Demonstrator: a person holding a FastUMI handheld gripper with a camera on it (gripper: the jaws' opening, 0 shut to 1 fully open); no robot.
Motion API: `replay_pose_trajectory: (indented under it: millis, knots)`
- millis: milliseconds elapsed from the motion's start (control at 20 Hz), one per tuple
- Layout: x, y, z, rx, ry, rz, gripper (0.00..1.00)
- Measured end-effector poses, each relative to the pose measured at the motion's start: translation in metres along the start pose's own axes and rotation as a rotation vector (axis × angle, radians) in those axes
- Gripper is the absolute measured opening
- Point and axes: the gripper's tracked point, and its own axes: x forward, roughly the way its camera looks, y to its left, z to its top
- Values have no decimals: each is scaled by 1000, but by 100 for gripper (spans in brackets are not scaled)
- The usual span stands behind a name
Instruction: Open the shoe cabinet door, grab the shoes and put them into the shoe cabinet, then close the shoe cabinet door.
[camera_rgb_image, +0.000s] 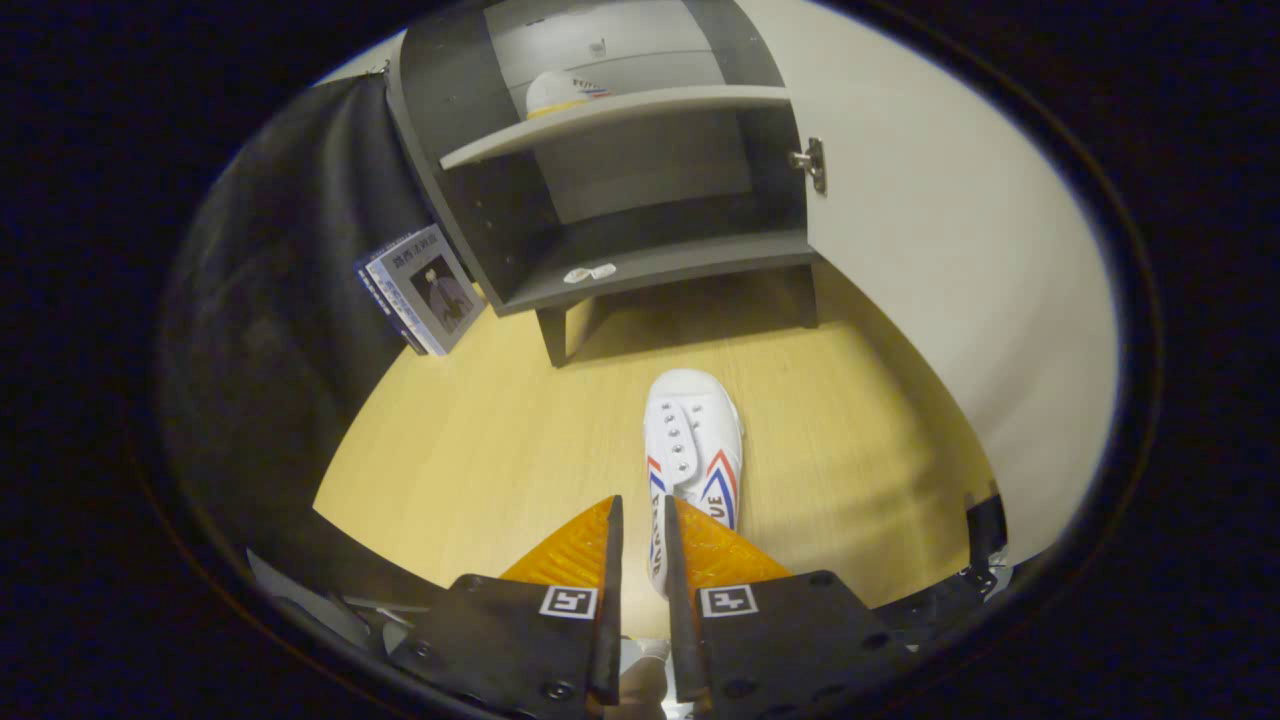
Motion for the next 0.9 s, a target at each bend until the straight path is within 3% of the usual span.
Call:
replay_pose_trajectory:
  millis: [300,900]
  knots:
    - [41,-6,-36,-24,98,-22,23]
    - [80,-4,-32,-88,90,-55,21]
